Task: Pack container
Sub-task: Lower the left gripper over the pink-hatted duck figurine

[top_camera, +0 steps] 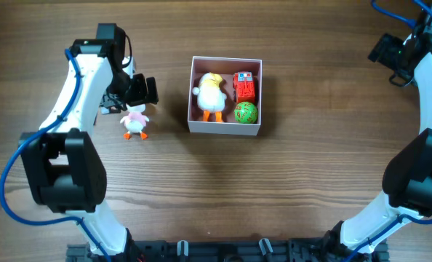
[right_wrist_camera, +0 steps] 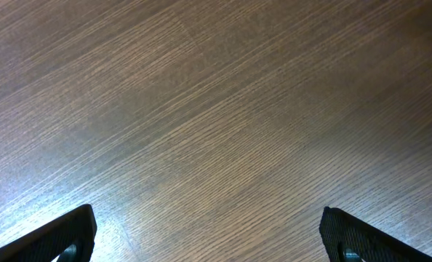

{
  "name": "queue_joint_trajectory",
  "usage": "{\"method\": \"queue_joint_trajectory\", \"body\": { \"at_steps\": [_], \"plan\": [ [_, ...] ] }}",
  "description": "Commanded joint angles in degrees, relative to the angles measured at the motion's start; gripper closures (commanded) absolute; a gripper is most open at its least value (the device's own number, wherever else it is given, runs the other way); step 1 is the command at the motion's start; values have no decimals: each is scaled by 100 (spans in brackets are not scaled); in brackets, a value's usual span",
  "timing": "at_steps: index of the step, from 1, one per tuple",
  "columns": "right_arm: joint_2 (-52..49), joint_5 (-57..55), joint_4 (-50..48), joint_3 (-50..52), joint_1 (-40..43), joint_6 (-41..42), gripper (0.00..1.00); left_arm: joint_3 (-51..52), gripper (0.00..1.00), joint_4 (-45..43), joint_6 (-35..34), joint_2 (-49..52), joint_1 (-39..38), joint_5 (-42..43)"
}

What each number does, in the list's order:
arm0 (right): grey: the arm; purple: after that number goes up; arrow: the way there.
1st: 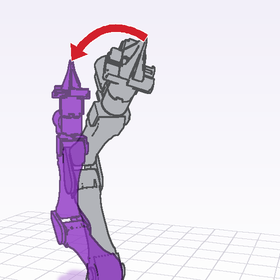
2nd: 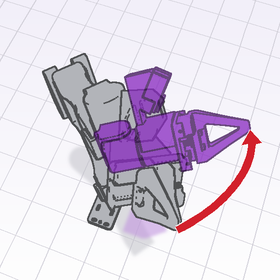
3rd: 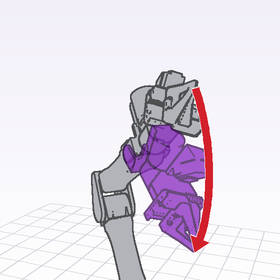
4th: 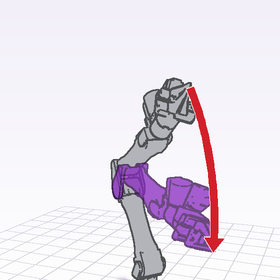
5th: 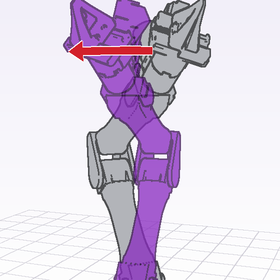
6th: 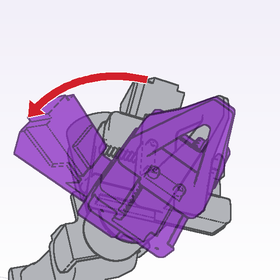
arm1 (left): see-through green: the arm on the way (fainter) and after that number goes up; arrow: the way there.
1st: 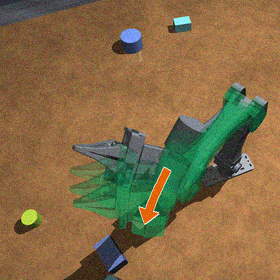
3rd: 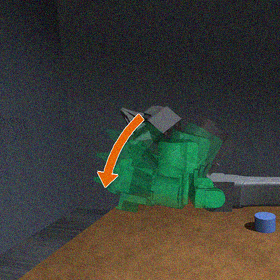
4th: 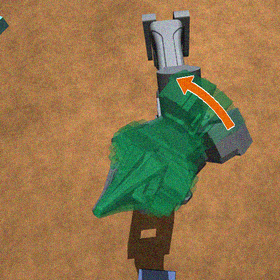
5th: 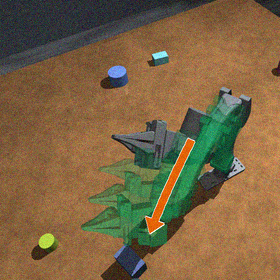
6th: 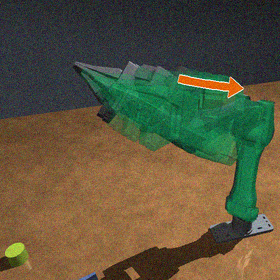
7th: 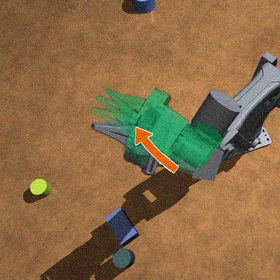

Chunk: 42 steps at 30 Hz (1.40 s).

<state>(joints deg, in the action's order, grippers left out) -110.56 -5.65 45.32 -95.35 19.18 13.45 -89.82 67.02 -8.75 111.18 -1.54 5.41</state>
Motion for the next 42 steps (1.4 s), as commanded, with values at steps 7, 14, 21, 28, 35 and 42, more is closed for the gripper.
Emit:
{"method": "queue_joint_trajectory", "body": {
  "at_steps": [7,14,21,28,35,42],
  "plan": [
    [-4,-98,-11,11,-7,66,0,37,0,155,-118,664,-11,-192],
    [-4,-98,-11,11,-7,63,0,63,0,116,-391,678,-4,-745],
    [-4,-98,-11,11,-7,63,0,369,0,105,-378,678,15,-531],
    [-4,-98,-11,11,-7,66,0,450,0,-26,-369,678,15,-481],
    [-4,-96,-11,11,-7,61,0,450,0,-275,-363,682,15,-483],
    [-4,-98,-11,11,-7,63,0,455,0,-472,-345,682,17,-485]
  ]
}}
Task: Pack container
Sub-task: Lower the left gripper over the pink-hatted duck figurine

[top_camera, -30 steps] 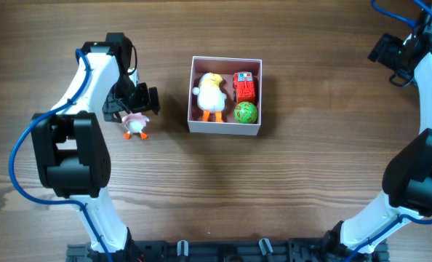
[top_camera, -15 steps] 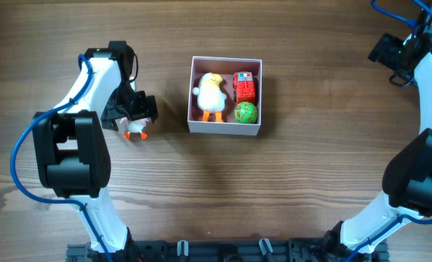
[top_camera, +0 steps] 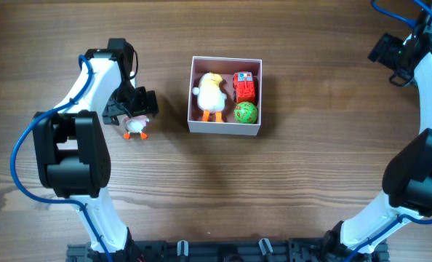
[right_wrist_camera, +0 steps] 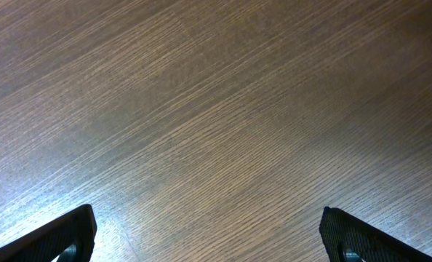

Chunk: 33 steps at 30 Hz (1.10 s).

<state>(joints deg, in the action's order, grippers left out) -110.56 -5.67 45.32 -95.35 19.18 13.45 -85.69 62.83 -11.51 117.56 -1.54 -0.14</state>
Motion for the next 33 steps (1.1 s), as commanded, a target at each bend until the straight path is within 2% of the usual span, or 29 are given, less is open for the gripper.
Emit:
{"method": "queue_joint_trajectory", "body": {
  "at_steps": [1,33],
  "plan": [
    [-4,-96,-11,11,-7,63,0,42,0,-83,-68,44,17,70],
    [-4,-96,-11,11,-7,63,0,341,0,-223,76,74,15,72]
  ]
}}
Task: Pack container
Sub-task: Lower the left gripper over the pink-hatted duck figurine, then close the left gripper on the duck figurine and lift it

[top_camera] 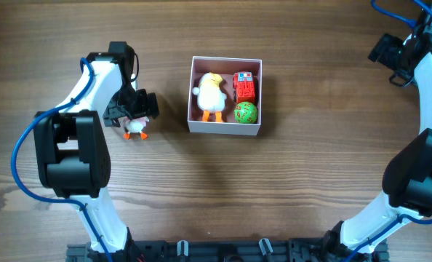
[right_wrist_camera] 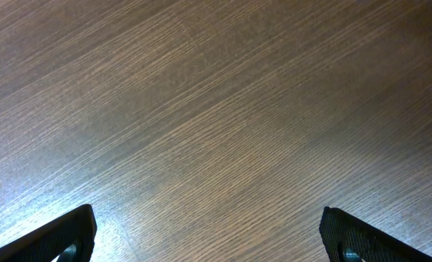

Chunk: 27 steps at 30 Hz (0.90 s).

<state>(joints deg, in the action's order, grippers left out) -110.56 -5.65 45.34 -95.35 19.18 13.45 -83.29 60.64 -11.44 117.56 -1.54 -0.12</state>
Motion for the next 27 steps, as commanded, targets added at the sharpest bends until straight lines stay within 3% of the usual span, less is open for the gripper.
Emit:
{"method": "queue_joint_trajectory", "body": {
  "at_steps": [1,3,7,13,17,27],
  "plan": [
    [-4,-98,-13,11,-7,66,0,101,0,-4,70,74,15,70],
    [-4,-98,-13,11,-7,66,0,101,0,-4,72,74,15,70],
    [-4,-96,-13,11,-7,63,0,101,10,-120,70,74,15,70],
    [-4,-96,-13,11,-7,63,0,101,39,-214,70,74,15,72],
    [-4,-98,-13,11,-7,66,0,101,52,-216,70,74,15,72],
    [-4,-98,-13,11,-7,63,0,-70,62,-144,68,72,15,619]
  ]
}}
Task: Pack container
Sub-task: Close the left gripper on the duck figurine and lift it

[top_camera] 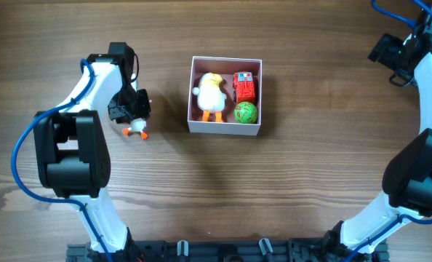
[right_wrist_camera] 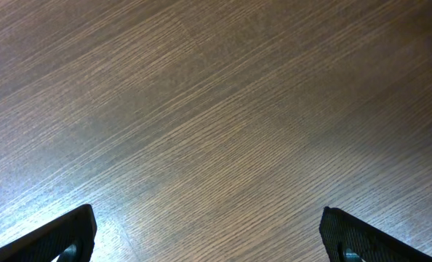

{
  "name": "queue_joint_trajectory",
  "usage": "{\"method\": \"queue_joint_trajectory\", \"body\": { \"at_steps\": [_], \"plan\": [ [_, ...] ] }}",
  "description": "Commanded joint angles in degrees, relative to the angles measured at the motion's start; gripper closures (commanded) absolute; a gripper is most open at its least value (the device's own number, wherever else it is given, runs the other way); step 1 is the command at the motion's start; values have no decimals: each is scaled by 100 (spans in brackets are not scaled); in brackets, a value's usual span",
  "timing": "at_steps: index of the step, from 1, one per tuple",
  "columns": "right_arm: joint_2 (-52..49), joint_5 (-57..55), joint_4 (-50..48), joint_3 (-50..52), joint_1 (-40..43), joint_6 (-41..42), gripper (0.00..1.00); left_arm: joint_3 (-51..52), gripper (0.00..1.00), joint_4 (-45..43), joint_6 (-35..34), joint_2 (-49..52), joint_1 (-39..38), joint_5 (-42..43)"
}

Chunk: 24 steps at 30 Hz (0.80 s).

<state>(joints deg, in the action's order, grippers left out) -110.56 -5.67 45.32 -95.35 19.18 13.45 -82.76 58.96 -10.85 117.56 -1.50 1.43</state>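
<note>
A white box [top_camera: 225, 129] stands mid-table and holds a yellow-and-white plush duck [top_camera: 212, 93], a red block [top_camera: 244, 85] and a green ball [top_camera: 246, 112]. To its left lies a small pink-and-white duck toy [top_camera: 136, 131]. Only its lower body and orange feet show. My left gripper [top_camera: 131, 110] sits right over the toy, jaws drawn in on its upper body. Far off at the back right, my right gripper [top_camera: 385, 52] hangs open over bare wood. Its fingertips [right_wrist_camera: 78, 227] stand wide apart with nothing between them.
The wooden table [top_camera: 289, 189] stretches round the box on all sides. The left arm's links rise along the left side. The right arm stands along the right edge.
The left gripper's jaws, spread wide over the small duck toy before, have narrowed onto it. More of the toy is covered. The right arm has not moved.
The left gripper first stood open just behind the small duck toy, left of the box. It then sat lower over the toy with its jaws spread, and stayed so. Now the jaws are shut on it. The box contents and right arm never changed.
</note>
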Motion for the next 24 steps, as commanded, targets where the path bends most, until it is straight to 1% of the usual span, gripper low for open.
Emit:
{"method": "queue_joint_trajectory", "body": {
  "at_steps": [1,7,13,16,20,24],
  "plan": [
    [-4,-96,-11,11,-7,63,0,-219,62,90,9,72,11,533],
    [-4,-96,-11,11,-7,63,0,-942,62,592,13,57,11,560],
    [-4,-96,-11,11,-7,63,0,-2024,62,1263,11,50,-48,562],
    [-4,-96,-11,11,-7,61,0,-2688,62,1637,11,46,-227,616],
    [-4,-96,-11,11,-7,63,0,-3239,62,1718,11,-15,-597,800],
    [-4,-96,-11,11,-7,63,0,-3480,62,1628,9,-57,-968,597]
  ]
}}
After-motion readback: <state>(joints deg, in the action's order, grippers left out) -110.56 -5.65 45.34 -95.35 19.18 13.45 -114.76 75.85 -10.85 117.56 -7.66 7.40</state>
